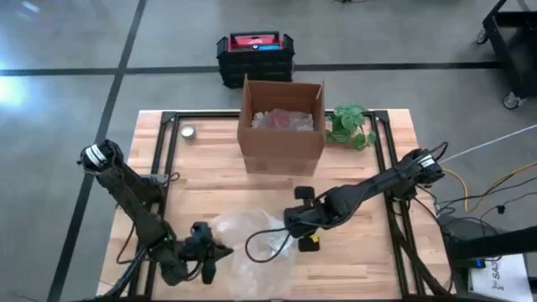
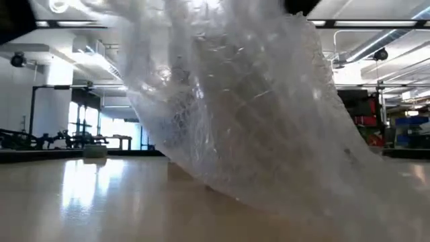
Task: Wrap mug
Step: Wrap the white mug with the transparent bubble wrap
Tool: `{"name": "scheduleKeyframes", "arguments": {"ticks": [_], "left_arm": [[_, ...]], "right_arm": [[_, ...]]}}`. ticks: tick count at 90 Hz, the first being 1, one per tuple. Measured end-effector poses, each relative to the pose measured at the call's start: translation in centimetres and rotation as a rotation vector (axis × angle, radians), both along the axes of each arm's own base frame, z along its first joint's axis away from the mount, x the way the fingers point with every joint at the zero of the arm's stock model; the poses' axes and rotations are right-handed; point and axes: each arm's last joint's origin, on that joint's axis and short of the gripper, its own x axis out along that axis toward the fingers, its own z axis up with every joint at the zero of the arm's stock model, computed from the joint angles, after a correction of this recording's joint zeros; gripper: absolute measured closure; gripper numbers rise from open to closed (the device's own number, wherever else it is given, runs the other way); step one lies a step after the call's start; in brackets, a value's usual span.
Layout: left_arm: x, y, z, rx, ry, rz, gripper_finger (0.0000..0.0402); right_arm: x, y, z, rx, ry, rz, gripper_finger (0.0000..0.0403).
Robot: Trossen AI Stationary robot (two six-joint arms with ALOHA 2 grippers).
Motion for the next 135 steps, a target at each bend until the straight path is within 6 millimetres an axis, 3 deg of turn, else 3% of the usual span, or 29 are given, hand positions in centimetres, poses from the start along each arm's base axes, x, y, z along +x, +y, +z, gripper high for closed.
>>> {"name": "scheduleKeyframes", "arguments": {"ticks": [15, 28, 43, 55, 73, 82, 91, 105, 111, 125, 135], "left_arm": [[4.5, 1.7, 1.1, 0.118, -0.004, -0.048, 0.0401], [7.9, 2.8, 1.2, 0.168, -0.008, -0.103, 0.0402], [10.9, 3.4, -1.0, 0.15, 0.039, -0.171, 0.0402], [12.7, 3.5, -3.1, 0.15, 0.074, -0.163, 0.0402], [14.0, 3.0, -3.9, 0.135, 0.086, -0.16, 0.0401], [14.0, 3.0, -4.0, 0.135, 0.089, -0.164, 0.0401], [13.9, 3.0, -3.8, 0.136, 0.09, -0.17, 0.0401], [13.7, 3.1, -3.1, 0.139, 0.08, -0.179, 0.0401], [13.6, 3.1, -2.9, 0.136, 0.074, -0.18, 0.0401], [13.6, 3.1, -3.0, 0.136, 0.078, -0.187, 0.0396], [13.6, 3.1, -2.8, 0.13, 0.073, -0.192, 0.0366]], "right_arm": [[-1.2, 0.8, -3.0, -0.012, 0.056, -0.01, 0.0403], [-1.0, 2.0, -4.8, 0.043, -0.052, 0.002, 0.0403], [-0.6, 2.5, -5.6, 0.086, -0.142, 0.024, 0.0403], [-0.9, 2.3, -5.2, 0.051, -0.101, 0.059, 0.0403], [-1.2, 2.2, 0.8, 0.07, -0.193, 0.113, 0.0403], [-0.6, 2.6, 1.8, 0.092, -0.29, 0.155, 0.0403], [0.3, 2.4, 0.4, 0.074, -0.285, 0.166, 0.0403], [1.9, 2.6, -4.6, 0.031, -0.163, 0.195, 0.0403], [2.3, 2.7, -5.7, 0.017, -0.149, 0.216, 0.0403], [3.0, 2.8, -7.0, 0.009, -0.139, 0.238, 0.0403], [3.0, 2.8, -7.0, 0.009, -0.139, 0.237, 0.0403]]}}
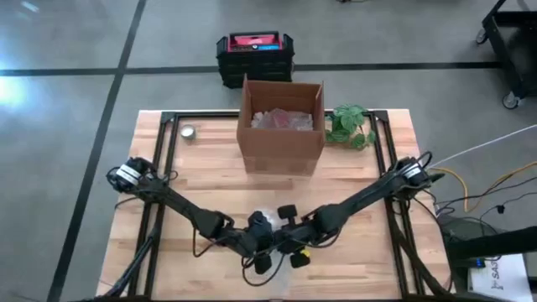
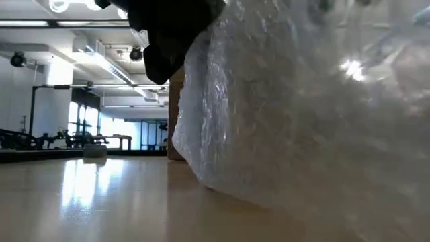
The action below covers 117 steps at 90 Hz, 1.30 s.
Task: Wrap mug
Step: Wrap the white mug with the transparent bubble wrap
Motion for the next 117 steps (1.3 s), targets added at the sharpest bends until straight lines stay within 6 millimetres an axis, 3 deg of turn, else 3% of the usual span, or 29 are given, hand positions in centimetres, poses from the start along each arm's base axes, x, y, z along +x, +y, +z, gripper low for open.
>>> {"name": "scheduleKeyframes", "arguments": {"ticks": [12, 26, 45, 54, 66, 89, 103, 117], "left_arm": [[-0.4, 0.2, 0.9, -0.002, 0.0, -0.02, 0.0305], [-1.9, 0.9, 3.7, 0.008, -0.004, -0.021, 0.0241], [-5.1, 1.3, 7.3, 0.07, -0.016, -0.013, 0.0215], [-6.2, 1.2, 7.5, 0.098, 0.022, -0.018, 0.0223], [-7.2, 0.2, 6.3, 0.116, 0.079, -0.044, 0.0247], [-8.8, -2.0, 4.0, 0.154, 0.073, 0.014, 0.0326], [-8.5, -2.9, 2.9, 0.139, 0.073, -0.003, 0.0391], [-7.7, -3.7, 1.9, 0.118, 0.058, -0.042, 0.0392]], "right_arm": [[0.1, 0.0, 0.1, 0.006, -0.015, 0.001, 0.0403], [0.1, 0.0, 0.2, 0.004, -0.015, 0.005, 0.0403], [0.1, -0.1, 0.2, 0.004, -0.014, 0.004, 0.0403], [0.1, -0.1, 0.2, 0.004, -0.014, 0.004, 0.0403], [0.1, -0.1, 0.1, 0.004, -0.012, 0.001, 0.0403], [0.1, -0.1, 0.1, 0.003, -0.012, 0.004, 0.0403], [0.1, -0.2, 0.1, 0.0, -0.014, 0.007, 0.0403], [0.2, -0.4, 0.2, 0.003, -0.013, 0.003, 0.0403]]}}
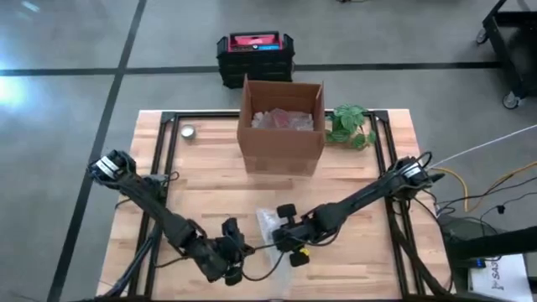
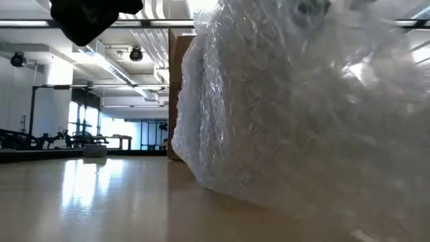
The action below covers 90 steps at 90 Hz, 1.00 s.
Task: Wrap mug
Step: Wrap the white mug with the transparent bubble wrap
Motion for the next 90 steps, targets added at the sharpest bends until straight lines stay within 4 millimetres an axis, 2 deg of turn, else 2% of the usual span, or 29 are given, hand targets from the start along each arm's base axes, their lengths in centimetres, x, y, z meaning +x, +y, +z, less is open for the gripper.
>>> {"name": "scheduleKeyframes", "arguments": {"ticks": [11, 33, 47, 60, 71, 90], "left_arm": [[0.8, -0.3, -0.5, 0.052, -0.045, -0.036, 0.04], [2.7, 0.6, 0.8, 0.074, -0.189, -0.028, 0.04], [4.5, 2.2, -1.5, 0.12, -0.127, 0.004, 0.0401], [6.2, 3.4, -2.6, 0.049, -0.116, 0.019, 0.0401], [6.5, 3.6, -3.5, 0.038, -0.096, 0.032, 0.0401], [6.6, 3.5, -3.5, 0.036, -0.099, 0.03, 0.0401]], "right_arm": [[0.0, 0.0, 0.0, 0.0, -0.001, 0.0, 0.0403], [0.0, 0.0, 0.0, -0.002, -0.003, 0.0, 0.0403], [0.1, 0.0, 0.1, 0.0, -0.011, 0.001, 0.0403], [0.0, 0.0, 0.5, 0.004, -0.021, 0.002, 0.0403], [-0.5, -0.2, 2.0, 0.014, -0.043, 0.003, 0.0403], [-2.7, -1.3, 6.9, 0.031, -0.095, 0.006, 0.0403]]}}
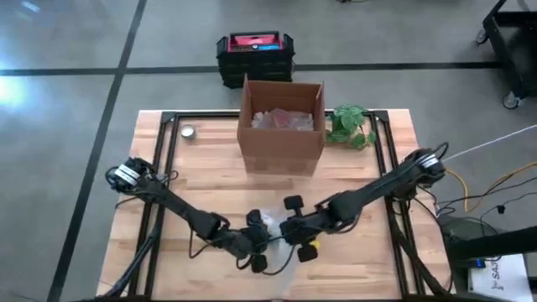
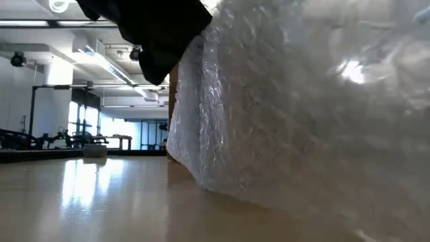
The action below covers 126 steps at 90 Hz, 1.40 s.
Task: Wrap mug
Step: Wrap the white mug with the transparent bubble wrap
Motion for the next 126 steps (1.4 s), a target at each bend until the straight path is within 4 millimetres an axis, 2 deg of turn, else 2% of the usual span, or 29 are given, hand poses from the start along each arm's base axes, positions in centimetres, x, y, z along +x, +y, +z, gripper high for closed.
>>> {"name": "scheduleKeyframes", "arguments": {"ticks": [9, 18, 26, 36, 41, 49, 61, 70, 82, 102, 110, 118, 126], "left_arm": [[0.0, 0.0, 0.0, 0.0, 0.0, 0.0, 0.0401], [0.0, 0.0, 0.0, -0.003, -0.004, 0.0, 0.0401], [0.0, 0.0, 0.1, -0.008, -0.012, -0.001, 0.0401], [0.1, -0.1, 0.2, -0.012, -0.019, -0.001, 0.04], [0.1, -0.1, 0.2, -0.012, -0.018, -0.001, 0.04], [0.1, -0.1, 0.2, -0.012, -0.019, -0.001, 0.04], [0.1, 0.0, 0.2, -0.012, -0.019, 0.0, 0.04], [0.1, 0.1, 0.2, -0.012, -0.018, 0.003, 0.04], [0.2, 0.1, 0.2, -0.016, -0.018, 0.007, 0.04], [-0.1, 0.2, 0.5, -0.029, -0.008, 0.009, 0.04], [-0.5, 0.2, 2.5, -0.031, -0.011, 0.006, 0.04], [-1.3, -0.1, 5.0, -0.039, -0.028, -0.009, 0.04], [-2.4, -0.4, 6.6, -0.025, -0.009, -0.033, 0.04]], "right_arm": [[-0.7, -0.8, 1.7, -0.012, -0.035, -0.024, 0.0403], [-0.7, -2.3, 2.3, -0.134, -0.083, -0.125, 0.0403], [0.3, -4.1, 1.0, -0.215, -0.061, -0.173, 0.0403], [1.4, -5.3, -1.1, -0.152, 0.017, -0.161, 0.0403], [1.6, -4.9, -1.9, -0.085, 0.049, -0.12, 0.0403], [1.6, -2.9, -2.4, -0.023, 0.05, -0.042, 0.0403], [1.3, 0.2, -1.9, 0.023, -0.039, 0.04, 0.0403], [0.9, 1.5, -2.0, 0.046, -0.058, 0.053, 0.0403], [0.8, 1.5, -3.2, 0.066, -0.076, 0.043, 0.0403], [1.1, -0.3, -6.6, 0.097, -0.022, -0.027, 0.0403], [1.2, -0.2, -7.4, 0.09, -0.003, -0.033, 0.0403], [1.4, -0.1, -7.3, 0.101, -0.027, -0.032, 0.0403], [1.4, -0.1, -7.4, 0.1, -0.026, -0.031, 0.0403]]}}
